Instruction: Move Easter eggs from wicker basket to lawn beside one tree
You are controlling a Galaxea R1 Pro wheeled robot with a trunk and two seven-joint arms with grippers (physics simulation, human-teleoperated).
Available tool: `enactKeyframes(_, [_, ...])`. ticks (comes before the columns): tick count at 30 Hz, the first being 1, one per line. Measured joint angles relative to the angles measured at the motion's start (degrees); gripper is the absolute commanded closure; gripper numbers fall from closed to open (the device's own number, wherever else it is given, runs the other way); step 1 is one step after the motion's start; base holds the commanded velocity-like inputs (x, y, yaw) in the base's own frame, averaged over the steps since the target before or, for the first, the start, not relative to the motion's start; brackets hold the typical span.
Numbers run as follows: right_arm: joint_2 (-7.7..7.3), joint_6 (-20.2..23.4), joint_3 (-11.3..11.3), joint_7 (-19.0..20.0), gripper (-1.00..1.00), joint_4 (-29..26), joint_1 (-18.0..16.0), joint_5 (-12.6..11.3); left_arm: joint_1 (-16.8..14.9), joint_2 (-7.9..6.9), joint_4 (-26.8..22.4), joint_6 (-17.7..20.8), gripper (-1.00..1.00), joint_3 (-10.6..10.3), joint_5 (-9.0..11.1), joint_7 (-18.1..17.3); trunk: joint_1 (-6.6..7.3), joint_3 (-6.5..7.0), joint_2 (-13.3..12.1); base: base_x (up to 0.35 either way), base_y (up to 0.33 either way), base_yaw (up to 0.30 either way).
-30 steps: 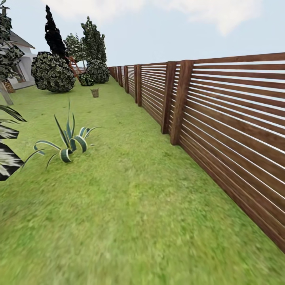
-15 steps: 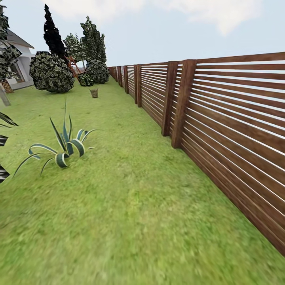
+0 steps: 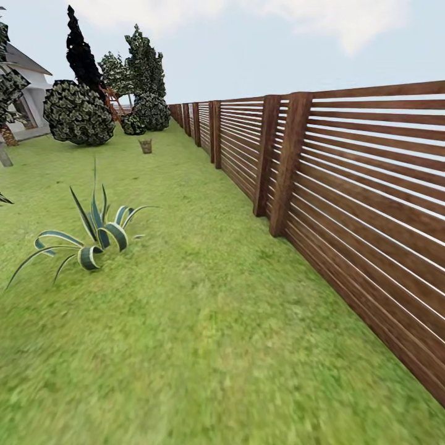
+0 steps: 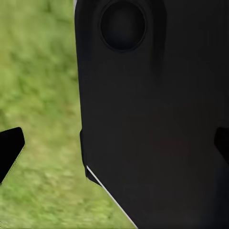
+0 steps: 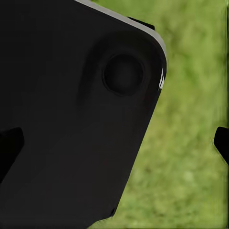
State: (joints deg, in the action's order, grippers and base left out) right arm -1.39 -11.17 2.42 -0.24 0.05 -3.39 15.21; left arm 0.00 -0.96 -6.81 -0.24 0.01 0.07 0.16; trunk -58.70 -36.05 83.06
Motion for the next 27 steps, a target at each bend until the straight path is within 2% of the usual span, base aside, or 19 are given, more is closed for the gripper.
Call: enactKeyframes(27, [0.00,0.00,0.00,0.00,-1.00,0.00,-0.01,0.00,0.00,0.00,0.00,0.00,-1.00,0.00,0.01,0.00,0.00,0.00,0.00,0.325,0.000,0.000])
